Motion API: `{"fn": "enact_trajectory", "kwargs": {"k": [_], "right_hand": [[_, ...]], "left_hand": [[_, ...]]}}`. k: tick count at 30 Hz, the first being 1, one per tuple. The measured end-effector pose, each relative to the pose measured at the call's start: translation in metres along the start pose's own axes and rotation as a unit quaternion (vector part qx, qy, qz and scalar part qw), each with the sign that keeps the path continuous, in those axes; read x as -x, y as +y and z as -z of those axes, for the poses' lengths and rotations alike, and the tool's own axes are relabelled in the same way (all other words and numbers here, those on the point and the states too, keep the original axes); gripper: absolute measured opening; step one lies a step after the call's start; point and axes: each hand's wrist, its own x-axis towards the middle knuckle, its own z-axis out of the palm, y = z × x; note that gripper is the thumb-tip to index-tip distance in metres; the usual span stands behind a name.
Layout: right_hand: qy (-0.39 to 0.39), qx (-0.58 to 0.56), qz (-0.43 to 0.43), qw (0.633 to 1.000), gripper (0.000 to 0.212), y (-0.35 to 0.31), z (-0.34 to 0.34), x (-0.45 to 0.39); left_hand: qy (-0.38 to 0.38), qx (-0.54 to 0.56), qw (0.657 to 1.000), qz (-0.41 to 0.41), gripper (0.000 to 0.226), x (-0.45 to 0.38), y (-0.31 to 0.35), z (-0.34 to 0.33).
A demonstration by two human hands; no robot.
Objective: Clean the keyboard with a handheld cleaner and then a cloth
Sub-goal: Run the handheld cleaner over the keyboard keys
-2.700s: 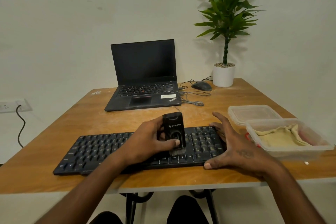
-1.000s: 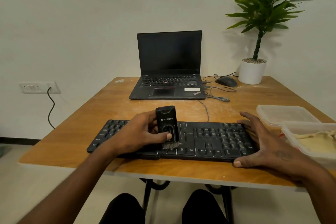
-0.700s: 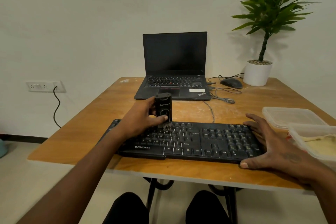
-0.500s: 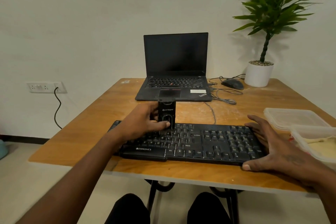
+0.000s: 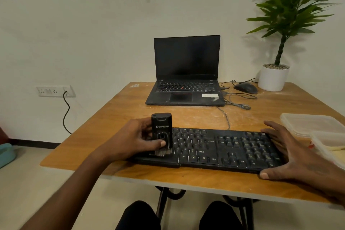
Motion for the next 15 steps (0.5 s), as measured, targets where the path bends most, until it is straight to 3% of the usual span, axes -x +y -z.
{"fn": "enact_trajectory", "kwargs": {"k": [8,15], "right_hand": [[0.000,-0.003,-0.003,1.000,0.137,-0.003,-0.001,-0.001],[0.009,0.000,-0.004,1.000,0.139,0.002,0.000,-0.005]], "left_hand": [[0.042,-0.024,0.999,-0.002,0.044,-0.055,-0.009,0.003],[0.014,0.060,0.997,0.039,0.041,-0.033,-0.007,0.013]]}}
